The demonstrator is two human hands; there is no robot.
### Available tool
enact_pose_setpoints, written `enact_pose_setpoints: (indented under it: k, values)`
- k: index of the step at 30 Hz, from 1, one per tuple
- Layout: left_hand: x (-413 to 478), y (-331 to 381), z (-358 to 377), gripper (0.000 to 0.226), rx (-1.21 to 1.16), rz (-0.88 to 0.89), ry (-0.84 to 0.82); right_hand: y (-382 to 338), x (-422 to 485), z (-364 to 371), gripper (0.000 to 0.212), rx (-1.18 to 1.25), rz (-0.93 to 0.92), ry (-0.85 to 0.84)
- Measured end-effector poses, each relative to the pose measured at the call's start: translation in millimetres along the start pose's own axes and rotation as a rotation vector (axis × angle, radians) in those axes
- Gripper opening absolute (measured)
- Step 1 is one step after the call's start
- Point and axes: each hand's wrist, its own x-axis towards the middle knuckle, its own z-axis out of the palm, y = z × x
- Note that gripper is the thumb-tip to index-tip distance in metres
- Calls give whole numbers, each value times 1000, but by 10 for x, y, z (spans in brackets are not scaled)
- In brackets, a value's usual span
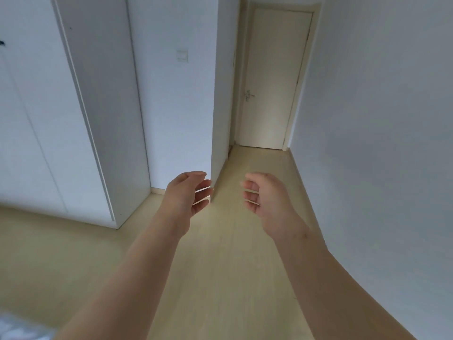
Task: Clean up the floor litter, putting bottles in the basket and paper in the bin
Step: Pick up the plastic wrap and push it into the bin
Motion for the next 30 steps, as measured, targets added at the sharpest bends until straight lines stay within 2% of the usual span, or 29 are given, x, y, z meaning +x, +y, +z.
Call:
enact_pose_setpoints:
  k: [6,14,20,30]
  values:
    - [865,189,-807,6,-28,47,134,245,761,1050,6,-29,43,-134]
    - [2133,626,-2117,10,35,54,194,497,1678,2752,7,-71,72,-260]
    - [2881,804,-2826,8,-4,14,326,736,2198,3771,8,-119,136,-350]
    - [4204,993,-4127,9,-61,40,624,1329,3241,5644,7,-181,238,-621]
